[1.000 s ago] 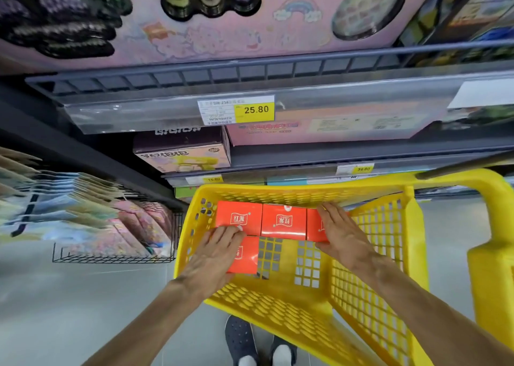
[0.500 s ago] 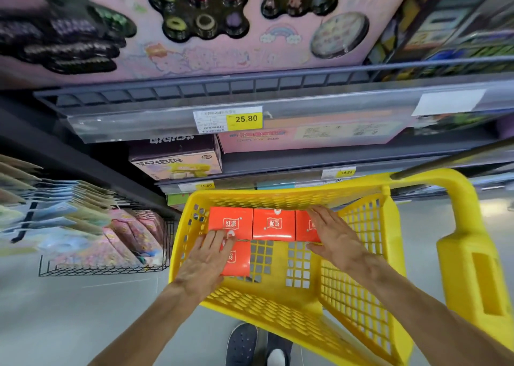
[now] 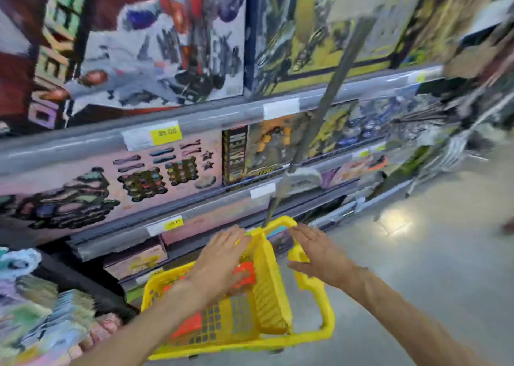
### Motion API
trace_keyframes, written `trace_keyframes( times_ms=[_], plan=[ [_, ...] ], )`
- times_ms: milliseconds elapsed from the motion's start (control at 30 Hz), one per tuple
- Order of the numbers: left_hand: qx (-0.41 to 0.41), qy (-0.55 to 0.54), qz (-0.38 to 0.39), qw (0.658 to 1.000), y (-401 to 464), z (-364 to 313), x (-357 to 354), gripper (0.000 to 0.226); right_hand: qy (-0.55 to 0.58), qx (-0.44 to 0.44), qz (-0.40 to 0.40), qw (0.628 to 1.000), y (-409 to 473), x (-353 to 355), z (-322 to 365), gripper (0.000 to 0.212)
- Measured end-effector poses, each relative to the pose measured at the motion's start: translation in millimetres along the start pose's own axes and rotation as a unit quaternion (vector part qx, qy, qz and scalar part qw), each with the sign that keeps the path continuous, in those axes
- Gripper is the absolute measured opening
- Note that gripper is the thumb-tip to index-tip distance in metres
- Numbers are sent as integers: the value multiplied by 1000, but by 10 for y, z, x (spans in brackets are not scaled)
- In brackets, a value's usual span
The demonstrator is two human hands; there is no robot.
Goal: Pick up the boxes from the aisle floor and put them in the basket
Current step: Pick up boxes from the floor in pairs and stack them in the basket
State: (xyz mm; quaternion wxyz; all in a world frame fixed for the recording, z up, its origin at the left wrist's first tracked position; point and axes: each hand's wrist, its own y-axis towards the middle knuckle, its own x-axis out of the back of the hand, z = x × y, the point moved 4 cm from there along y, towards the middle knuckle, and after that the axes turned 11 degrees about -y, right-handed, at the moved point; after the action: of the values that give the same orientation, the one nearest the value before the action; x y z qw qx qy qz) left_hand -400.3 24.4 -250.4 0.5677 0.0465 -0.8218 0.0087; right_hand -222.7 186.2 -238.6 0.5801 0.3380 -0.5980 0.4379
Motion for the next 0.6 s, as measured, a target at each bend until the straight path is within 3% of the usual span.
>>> trace_keyframes(
  times_ms=[267, 600],
  plan=[
    [-211, 7, -9, 977, 1256, -2106, 448, 93, -19, -182, -52, 982, -1866, 1111, -1297, 89],
    [-353, 1, 21, 935, 3266, -4784, -245, 98, -23, -365, -111, 924, -4087, 1464, -3520, 93]
  ],
)
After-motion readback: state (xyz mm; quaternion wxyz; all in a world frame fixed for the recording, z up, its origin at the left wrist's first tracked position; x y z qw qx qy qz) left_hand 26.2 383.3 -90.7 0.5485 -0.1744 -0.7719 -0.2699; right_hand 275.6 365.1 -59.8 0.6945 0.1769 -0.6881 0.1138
